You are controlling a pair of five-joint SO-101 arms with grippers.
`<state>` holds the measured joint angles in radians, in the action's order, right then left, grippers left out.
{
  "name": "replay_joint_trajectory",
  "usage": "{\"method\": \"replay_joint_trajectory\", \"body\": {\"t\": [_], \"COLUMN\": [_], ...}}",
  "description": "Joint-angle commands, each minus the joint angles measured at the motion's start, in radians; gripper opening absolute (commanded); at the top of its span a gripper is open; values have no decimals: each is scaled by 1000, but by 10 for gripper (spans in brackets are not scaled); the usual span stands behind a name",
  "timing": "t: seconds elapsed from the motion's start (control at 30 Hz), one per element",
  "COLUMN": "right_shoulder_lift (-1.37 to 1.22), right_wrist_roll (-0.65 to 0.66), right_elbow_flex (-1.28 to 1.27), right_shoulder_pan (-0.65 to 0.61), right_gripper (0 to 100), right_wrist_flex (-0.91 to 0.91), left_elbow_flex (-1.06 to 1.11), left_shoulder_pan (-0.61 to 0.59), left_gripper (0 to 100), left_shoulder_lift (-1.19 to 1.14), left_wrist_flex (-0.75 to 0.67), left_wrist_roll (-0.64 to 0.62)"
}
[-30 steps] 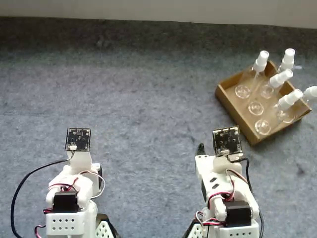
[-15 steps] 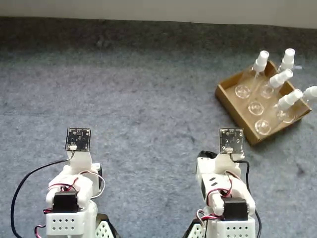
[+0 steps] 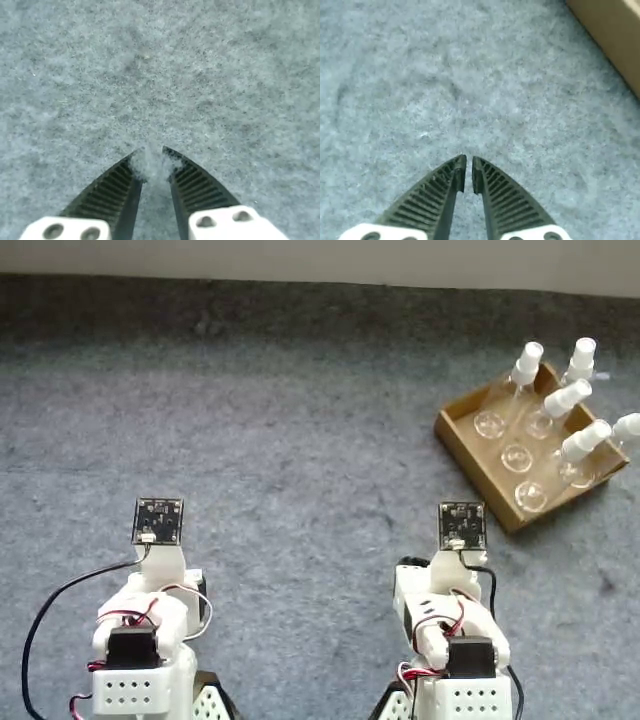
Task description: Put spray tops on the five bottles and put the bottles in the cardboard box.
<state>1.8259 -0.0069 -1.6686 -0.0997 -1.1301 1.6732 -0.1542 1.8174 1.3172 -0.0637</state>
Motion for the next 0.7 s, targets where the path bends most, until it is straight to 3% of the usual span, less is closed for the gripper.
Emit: {"method": "replay_joint_trajectory", "body": {"t": [0.0,0.67], "right_shoulder_lift": [10,12], "right_wrist_roll": [-8,-8], "right_elbow_flex": [-105,-105], "right_shoulder_pan": [15,16], "right_gripper": [4,4], "right_wrist_flex": [-70,-122], "left_elbow_flex": [22,22], "left_shoulder_pan": [-10,-4], "left_gripper": [5,5], "left_shoulder_lift": [8,8], "left_wrist_flex": [3,3], "left_wrist_roll": [-14,-15]}}
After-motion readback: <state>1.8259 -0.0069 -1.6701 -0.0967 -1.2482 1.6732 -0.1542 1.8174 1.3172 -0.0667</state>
